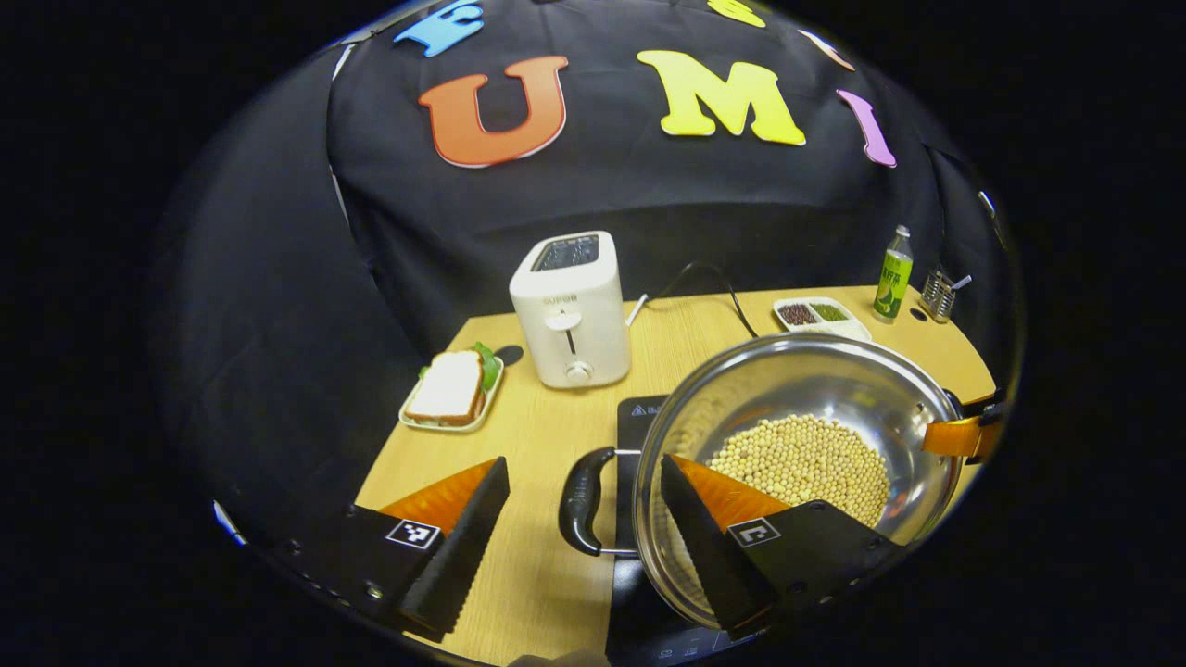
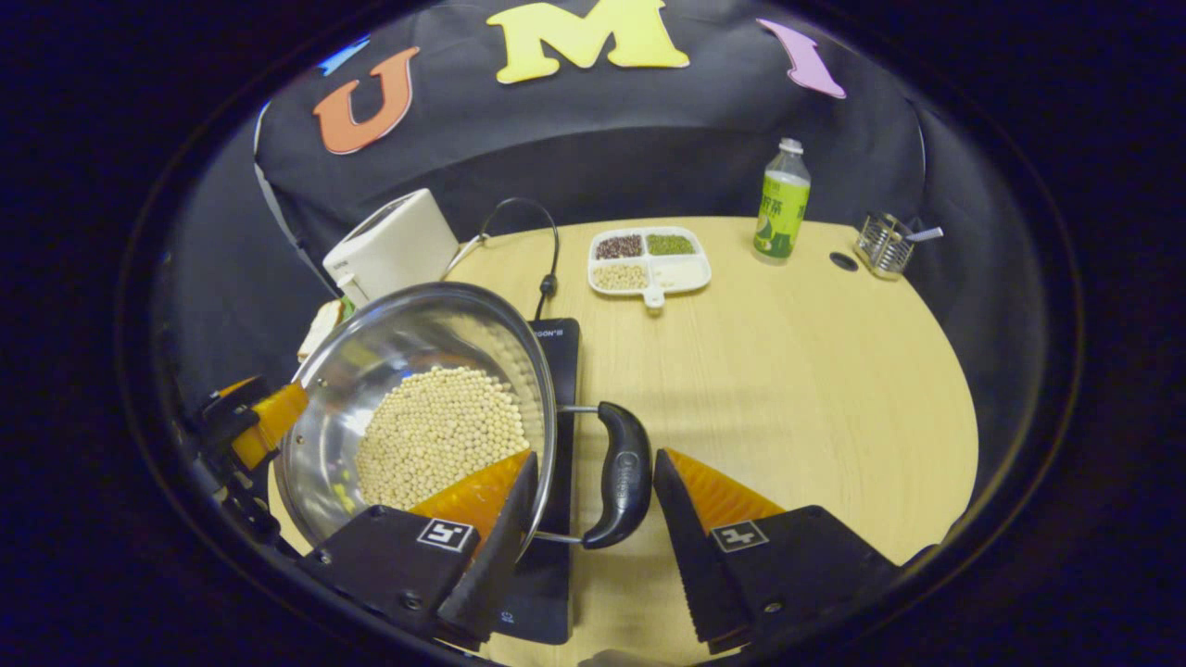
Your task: First push the handle of the pot to place it horizontally, then grasp the pot with both hands and set it on the induction cooktop.
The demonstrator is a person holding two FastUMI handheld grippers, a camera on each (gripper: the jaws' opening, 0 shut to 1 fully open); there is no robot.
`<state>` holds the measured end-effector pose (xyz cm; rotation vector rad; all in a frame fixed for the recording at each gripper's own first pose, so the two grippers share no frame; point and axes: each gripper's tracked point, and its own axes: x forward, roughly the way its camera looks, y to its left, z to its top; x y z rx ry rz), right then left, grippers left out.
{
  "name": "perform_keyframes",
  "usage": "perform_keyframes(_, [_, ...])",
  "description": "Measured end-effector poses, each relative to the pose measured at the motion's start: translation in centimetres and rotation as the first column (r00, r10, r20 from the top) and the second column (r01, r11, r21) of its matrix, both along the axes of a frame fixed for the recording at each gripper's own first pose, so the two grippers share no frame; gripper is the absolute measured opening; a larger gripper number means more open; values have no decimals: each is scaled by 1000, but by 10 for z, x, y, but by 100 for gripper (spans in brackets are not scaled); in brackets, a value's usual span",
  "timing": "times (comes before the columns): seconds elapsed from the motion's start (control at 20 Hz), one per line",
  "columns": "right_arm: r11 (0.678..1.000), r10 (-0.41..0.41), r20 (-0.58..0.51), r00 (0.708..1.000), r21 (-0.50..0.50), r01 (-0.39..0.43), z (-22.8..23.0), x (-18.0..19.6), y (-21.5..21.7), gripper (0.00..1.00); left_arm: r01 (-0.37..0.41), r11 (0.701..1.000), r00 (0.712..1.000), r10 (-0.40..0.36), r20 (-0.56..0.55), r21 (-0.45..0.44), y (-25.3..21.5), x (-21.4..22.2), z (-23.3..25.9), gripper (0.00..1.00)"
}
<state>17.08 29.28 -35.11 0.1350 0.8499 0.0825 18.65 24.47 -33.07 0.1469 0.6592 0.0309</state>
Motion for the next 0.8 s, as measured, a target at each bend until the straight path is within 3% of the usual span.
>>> perform_keyframes(0.15, [998,36,92,995,-53,-31,24,3,-11,81,3,1000,1000,-4,26,23,-4,-7,15,100])
perform_keyframes(0.4, [998,63,127,990,-34,-59,39,-7,-16,89,10,999,997,-13,79,30,-25,-20,43,97])
perform_keyframes(0.8, [989,132,310,942,-98,-107,118,-29,-51,88,33,999,976,-33,216,5,-80,-53,123,97])
